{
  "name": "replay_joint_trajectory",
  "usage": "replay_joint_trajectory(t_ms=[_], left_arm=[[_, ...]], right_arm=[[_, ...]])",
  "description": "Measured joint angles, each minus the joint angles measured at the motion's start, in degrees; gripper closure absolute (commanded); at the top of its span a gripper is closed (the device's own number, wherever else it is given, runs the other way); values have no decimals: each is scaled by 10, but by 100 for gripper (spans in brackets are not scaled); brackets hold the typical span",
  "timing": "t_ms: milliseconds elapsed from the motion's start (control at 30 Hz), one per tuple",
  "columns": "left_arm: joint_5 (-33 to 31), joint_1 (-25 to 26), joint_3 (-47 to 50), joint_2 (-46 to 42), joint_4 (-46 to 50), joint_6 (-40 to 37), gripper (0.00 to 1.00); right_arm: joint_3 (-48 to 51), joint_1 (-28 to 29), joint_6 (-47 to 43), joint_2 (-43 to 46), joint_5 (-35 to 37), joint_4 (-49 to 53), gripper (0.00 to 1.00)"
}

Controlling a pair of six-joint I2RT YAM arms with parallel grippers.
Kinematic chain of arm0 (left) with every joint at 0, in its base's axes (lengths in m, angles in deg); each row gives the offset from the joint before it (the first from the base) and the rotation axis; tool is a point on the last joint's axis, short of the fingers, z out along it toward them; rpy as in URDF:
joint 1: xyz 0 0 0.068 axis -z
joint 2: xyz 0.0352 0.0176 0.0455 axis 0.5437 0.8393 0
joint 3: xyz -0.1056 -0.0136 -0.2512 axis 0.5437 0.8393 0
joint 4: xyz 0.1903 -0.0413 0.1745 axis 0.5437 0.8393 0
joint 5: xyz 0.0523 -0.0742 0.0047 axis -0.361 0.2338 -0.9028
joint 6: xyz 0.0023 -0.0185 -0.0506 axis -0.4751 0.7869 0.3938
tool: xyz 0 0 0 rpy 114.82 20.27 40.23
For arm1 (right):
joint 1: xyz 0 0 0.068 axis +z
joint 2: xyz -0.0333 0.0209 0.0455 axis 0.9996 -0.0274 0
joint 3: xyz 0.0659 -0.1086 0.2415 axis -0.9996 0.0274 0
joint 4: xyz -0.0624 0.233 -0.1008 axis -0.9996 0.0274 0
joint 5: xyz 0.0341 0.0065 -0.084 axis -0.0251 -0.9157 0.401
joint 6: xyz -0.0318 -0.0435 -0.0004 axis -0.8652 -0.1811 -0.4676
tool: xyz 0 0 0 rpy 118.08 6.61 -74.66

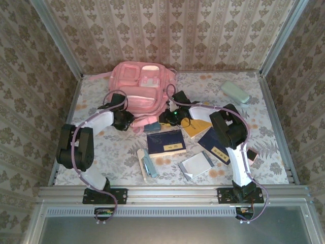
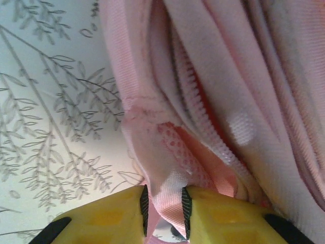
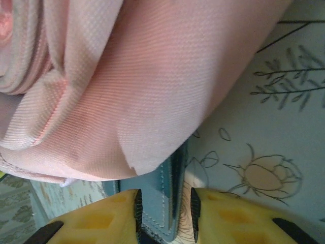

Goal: Pack the student bag

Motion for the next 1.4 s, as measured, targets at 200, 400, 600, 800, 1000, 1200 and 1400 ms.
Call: replay_joint_trajectory(t_ms=[200, 400, 600, 800, 1000, 1200, 1400], left_arm=[[5, 28, -23, 32, -5, 5, 80], [1, 32, -24, 36, -6, 12, 84], [1, 31, -24, 35, -3, 11, 74], [3, 29, -39, 17, 39, -11, 50], [12, 13, -46, -31, 63, -22, 43], [17, 15, -54, -54, 74, -39, 42], [26, 16, -54, -70, 91, -60, 42]], right_arm=[[-8, 4, 20, -17, -30, -18, 73], [-8, 1, 42, -19, -32, -16, 100], [-1, 1, 45, -14, -30, -23, 100], [50, -5, 69, 34, -16, -45, 100], [100, -21, 89, 106, -2, -45, 100], [118, -36, 86, 157, 19, -8, 100], [146, -40, 78, 209, 33, 24, 100]])
